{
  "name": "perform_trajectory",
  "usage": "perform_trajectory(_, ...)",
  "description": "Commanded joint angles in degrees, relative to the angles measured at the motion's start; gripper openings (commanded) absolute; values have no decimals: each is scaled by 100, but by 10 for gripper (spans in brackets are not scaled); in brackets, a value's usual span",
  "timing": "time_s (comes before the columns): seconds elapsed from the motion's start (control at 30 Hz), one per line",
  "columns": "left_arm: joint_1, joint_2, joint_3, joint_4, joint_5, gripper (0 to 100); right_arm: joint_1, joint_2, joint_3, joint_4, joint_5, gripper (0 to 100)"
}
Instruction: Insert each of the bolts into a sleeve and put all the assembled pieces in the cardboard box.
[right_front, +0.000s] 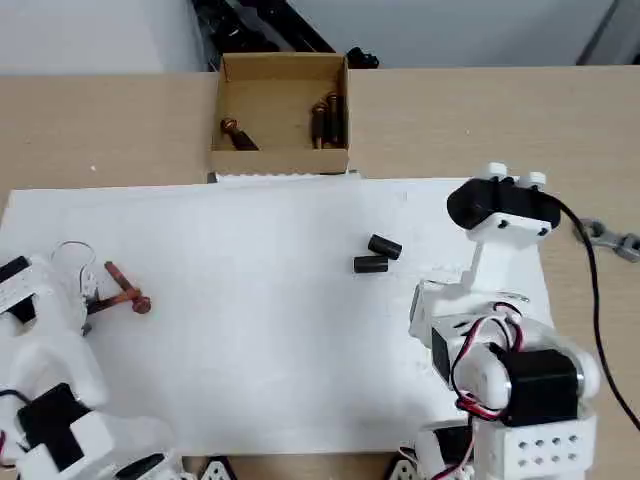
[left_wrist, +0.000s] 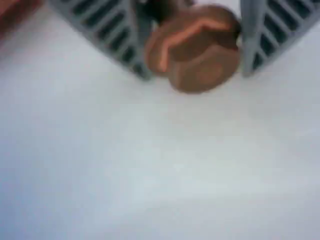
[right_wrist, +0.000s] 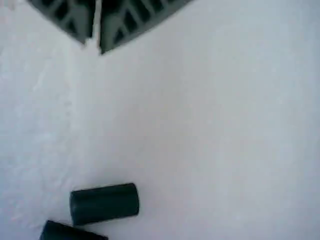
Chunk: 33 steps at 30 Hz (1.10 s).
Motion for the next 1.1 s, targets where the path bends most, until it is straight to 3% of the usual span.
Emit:
perform_trajectory(0.0, -44, 79, -13, -167, 9, 21, 48, -4, -26, -92, -70, 7)
perform_trajectory(0.3, -70, 26, -365, 35, 9, 21, 48, -4, -26, -92, -70, 7)
perform_trajectory(0.6, -62, 35, -2475, 1178, -35, 21, 48, -4, -26, -92, -70, 7)
perform_trajectory(0.87, -44, 79, -4286, 2400, -1934, 21, 48, -4, -26, -92, -62, 7)
perform_trajectory(0.97, -53, 79, -4444, 2400, -3191, 21, 48, -4, -26, -92, -62, 7)
perform_trajectory(1.07, -44, 79, -4497, 2154, -3859, 21, 48, -13, -26, -92, -62, 7)
